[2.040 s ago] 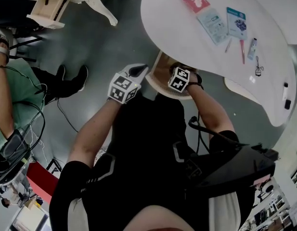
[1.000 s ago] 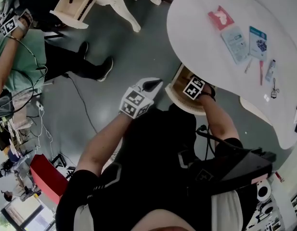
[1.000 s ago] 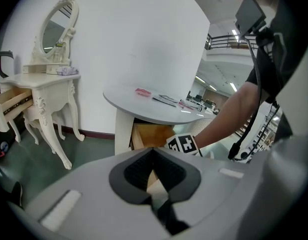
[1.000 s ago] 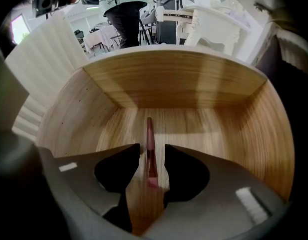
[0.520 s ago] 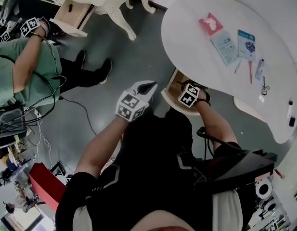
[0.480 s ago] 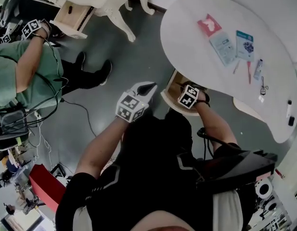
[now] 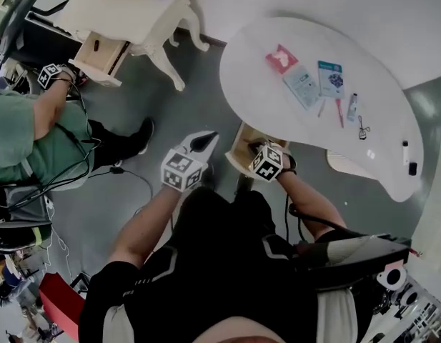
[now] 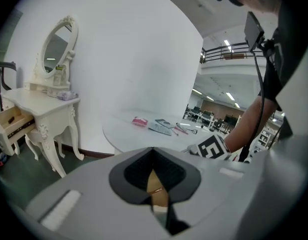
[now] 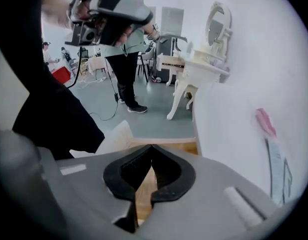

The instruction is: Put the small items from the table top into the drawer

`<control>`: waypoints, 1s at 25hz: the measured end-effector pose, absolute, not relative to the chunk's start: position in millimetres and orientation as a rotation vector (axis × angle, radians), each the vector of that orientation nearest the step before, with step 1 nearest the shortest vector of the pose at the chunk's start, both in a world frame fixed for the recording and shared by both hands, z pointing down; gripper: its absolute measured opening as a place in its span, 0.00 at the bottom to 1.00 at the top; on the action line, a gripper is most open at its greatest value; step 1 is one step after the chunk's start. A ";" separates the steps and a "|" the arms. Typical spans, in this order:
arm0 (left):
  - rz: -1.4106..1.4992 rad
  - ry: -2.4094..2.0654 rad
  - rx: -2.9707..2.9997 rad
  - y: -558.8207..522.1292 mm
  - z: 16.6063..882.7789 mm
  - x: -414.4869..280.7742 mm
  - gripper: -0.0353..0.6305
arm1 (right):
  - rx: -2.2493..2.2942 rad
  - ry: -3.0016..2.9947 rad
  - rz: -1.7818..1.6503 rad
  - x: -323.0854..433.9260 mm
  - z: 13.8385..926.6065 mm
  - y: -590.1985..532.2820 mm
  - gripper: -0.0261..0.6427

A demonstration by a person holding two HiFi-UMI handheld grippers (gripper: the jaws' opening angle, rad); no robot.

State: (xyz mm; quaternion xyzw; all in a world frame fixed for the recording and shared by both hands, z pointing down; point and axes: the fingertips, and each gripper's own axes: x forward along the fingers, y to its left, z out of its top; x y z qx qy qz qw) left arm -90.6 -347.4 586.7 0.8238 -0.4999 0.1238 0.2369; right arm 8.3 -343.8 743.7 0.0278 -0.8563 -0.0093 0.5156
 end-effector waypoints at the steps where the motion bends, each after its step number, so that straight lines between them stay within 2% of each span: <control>1: 0.338 -1.365 2.274 -348.7 582.1 -89.1 0.05 | 0.086 -2.079 -0.027 6.5 732.0 -345.0 0.04; 13: 0.257 -1.386 2.425 -364.7 517.9 -84.8 0.05 | 0.416 -2.413 0.086 -18.7 584.9 -367.3 0.04; 25: 0.276 -1.464 2.529 -370.3 469.6 -89.3 0.05 | 0.826 -2.612 0.166 6.4 474.3 -390.9 0.04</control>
